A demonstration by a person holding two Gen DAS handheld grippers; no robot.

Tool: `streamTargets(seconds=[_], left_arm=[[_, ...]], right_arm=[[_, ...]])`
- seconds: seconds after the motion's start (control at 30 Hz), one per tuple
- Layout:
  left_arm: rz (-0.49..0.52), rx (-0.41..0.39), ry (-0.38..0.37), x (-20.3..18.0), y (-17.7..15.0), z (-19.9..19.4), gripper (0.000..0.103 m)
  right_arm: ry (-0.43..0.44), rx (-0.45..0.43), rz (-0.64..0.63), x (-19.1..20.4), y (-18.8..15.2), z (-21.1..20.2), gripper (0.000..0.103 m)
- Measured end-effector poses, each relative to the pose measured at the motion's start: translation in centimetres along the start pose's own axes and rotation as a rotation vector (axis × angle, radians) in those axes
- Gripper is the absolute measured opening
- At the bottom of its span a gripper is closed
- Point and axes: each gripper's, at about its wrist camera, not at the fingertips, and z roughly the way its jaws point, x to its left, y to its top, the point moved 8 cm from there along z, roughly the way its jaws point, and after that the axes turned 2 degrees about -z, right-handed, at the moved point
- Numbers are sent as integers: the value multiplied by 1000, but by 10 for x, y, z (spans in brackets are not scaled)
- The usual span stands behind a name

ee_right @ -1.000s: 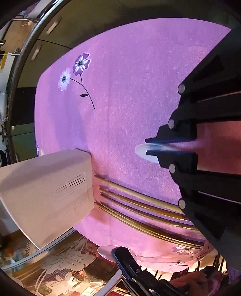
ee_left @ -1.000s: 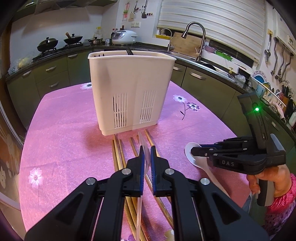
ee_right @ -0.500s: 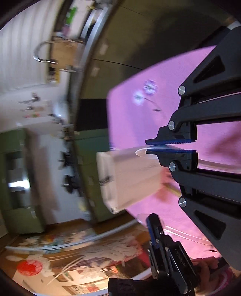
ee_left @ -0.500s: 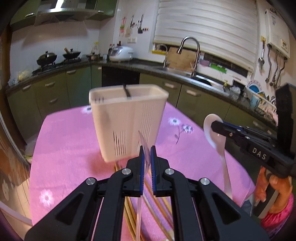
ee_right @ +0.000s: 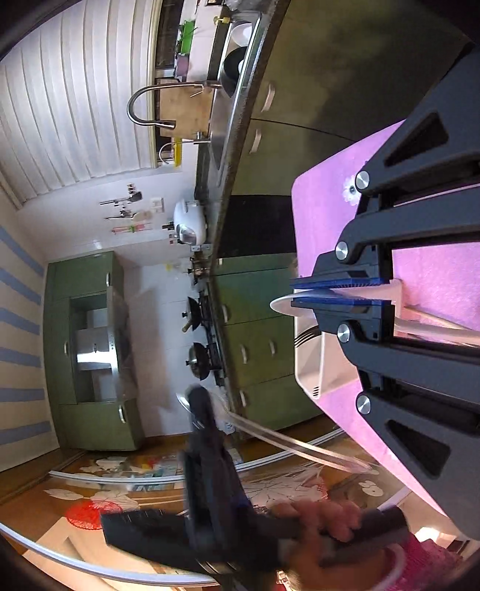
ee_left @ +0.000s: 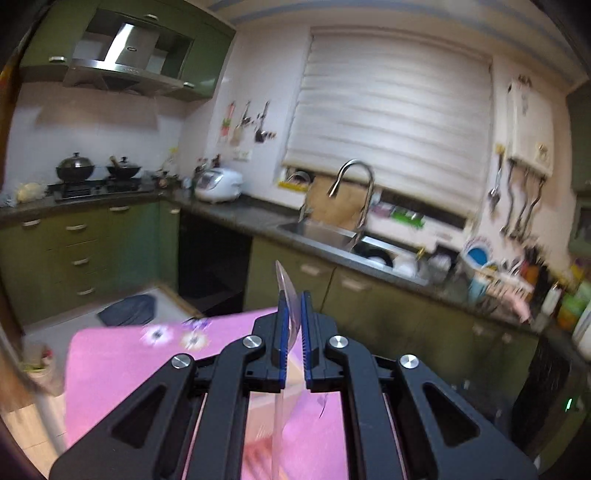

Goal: Organize utensils
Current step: 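Lift both spoons up toward the white utensil holder, then lower the clear spoon into the holder and open the left gripper while the right gripper releases the white spoon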

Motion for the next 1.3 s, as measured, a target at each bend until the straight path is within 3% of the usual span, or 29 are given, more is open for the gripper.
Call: streamTargets(seconds=[0.1,0.3,0.5,1.07,1.23,1.3], left_arm=[[-5,-53,-37,6,16,16,6],[-14,-154,-43,21,37,44,6],[1,-253,-11,33,46,60,6],[-30,-170,74,63,-26,75,6],[-51,-116,97,70,-51,74,7],[-50,-96,111,73,-61,71,15]], right_arm=[[-6,-14,1,-1,5,3,6],[-14,-21,24,-11,5,11,5],[-17,-18,36,-20,4,20,6],[25,-49,18,-11,7,27,5],[-3,-167,-38,5,35,43,5],[-46,-234,-65,8,53,55,5]])
